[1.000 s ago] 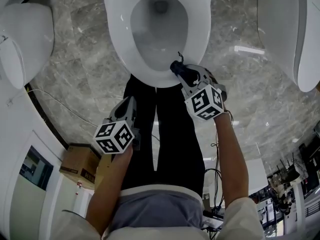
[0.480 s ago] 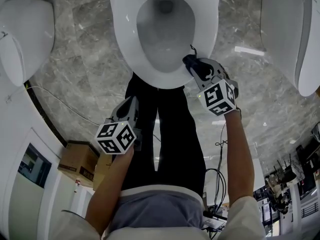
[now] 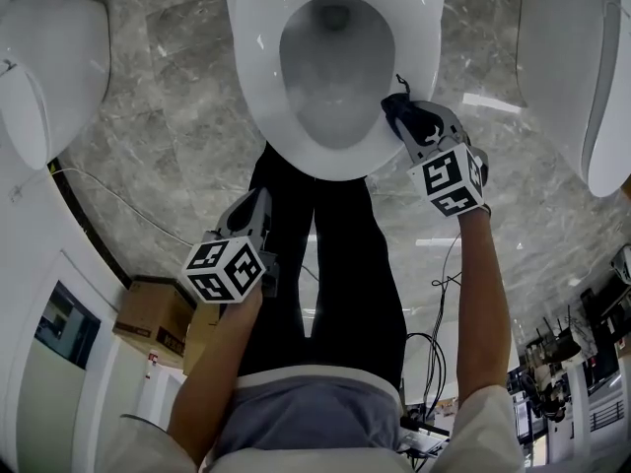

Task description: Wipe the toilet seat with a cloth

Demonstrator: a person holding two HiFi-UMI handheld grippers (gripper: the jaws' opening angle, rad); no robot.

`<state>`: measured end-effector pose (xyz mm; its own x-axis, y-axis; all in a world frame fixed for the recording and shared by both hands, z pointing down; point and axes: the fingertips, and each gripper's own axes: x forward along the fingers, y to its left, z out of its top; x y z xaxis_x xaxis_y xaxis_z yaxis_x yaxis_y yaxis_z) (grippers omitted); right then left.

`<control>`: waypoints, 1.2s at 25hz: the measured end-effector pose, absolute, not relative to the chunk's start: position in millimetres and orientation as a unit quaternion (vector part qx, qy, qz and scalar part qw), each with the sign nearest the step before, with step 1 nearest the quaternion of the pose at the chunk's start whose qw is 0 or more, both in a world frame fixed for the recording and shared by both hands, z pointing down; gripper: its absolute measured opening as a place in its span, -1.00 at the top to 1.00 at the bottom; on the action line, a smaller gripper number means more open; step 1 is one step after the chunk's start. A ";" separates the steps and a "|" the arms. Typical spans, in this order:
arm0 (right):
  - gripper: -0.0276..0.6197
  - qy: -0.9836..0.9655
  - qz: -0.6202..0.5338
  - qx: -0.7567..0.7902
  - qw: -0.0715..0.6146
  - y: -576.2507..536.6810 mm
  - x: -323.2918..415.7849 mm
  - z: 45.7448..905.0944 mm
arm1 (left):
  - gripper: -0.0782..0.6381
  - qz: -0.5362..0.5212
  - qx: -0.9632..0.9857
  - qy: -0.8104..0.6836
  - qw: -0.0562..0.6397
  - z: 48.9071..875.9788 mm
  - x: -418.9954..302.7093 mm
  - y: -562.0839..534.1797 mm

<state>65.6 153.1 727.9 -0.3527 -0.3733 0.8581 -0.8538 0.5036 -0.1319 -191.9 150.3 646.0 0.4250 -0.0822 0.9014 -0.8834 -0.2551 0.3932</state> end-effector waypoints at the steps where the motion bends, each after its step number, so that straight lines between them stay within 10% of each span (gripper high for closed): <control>1: 0.67 -0.765 0.296 0.401 0.408 150.0 68.2 728.2 | 0.76 0.401 0.683 -0.355 0.496 645.1 -191.7 145.4; 30: 0.67 -0.677 0.297 0.495 0.456 27.5 142.0 735.7 | 0.76 0.377 0.655 -0.355 0.550 651.7 -210.1 94.4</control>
